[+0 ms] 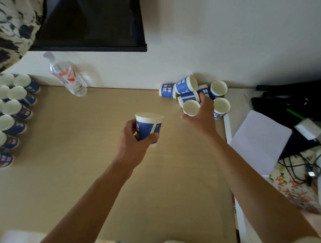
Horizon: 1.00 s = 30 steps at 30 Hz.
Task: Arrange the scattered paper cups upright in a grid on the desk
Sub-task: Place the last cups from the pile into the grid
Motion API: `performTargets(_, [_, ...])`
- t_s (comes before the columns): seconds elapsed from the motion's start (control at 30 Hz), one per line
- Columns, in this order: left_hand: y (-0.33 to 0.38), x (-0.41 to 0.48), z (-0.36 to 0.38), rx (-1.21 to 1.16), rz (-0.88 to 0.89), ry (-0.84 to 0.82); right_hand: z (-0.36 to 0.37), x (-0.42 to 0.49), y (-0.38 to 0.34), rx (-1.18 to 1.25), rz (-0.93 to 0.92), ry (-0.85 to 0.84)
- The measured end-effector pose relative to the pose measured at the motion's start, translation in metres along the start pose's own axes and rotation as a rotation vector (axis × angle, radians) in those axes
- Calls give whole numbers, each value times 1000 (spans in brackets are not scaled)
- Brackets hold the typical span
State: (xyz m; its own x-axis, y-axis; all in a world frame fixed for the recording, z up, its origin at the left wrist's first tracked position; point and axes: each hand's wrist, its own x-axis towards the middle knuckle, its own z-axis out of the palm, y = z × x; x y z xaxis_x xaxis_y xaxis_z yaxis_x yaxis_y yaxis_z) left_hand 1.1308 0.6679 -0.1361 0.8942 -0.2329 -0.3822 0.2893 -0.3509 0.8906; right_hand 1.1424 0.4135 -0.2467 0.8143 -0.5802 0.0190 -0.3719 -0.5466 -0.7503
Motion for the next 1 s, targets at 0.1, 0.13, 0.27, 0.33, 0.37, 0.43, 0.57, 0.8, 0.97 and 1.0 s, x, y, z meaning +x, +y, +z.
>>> performTargets(0.1, [-7, -5, -3, -17, -6, 6, 20, 2, 11, -170, 95, -12])
performTargets(0.13, [-9, -7, -4, -23, -3, 9, 25, 2, 16, -191, 123, -13])
performTargets(0.27, [-17, -10, -13, -39, 8, 44, 43, 4, 20, -209, 203, 21])
performTargets(0.33, [-21, -11, -18, -50, 9, 68, 48, 4, 20, -193, 187, 76])
performTargets(0.37, [-23, -12, -20, -51, 10, 78, 49, 3, 19, -179, 181, 95])
performTargets(0.43, [-25, -16, -25, -51, 15, 90, 50, 2, 20, -143, 151, 118])
performTargets(0.57, [-33, -30, -36, -60, 21, 139, 50, -5, 10, 59, 114, 166])
performTargets(0.8, [-52, -62, -71, 5, 65, 255, 47, -77, -62, 454, 88, 78])
performTargets(0.97, [-67, -83, -119, -14, 132, 318, 61, -151, -117, 584, 28, -69])
performTargets(1.0, [-70, -89, -132, -25, 139, 333, 66, -166, -129, 604, 16, -98])
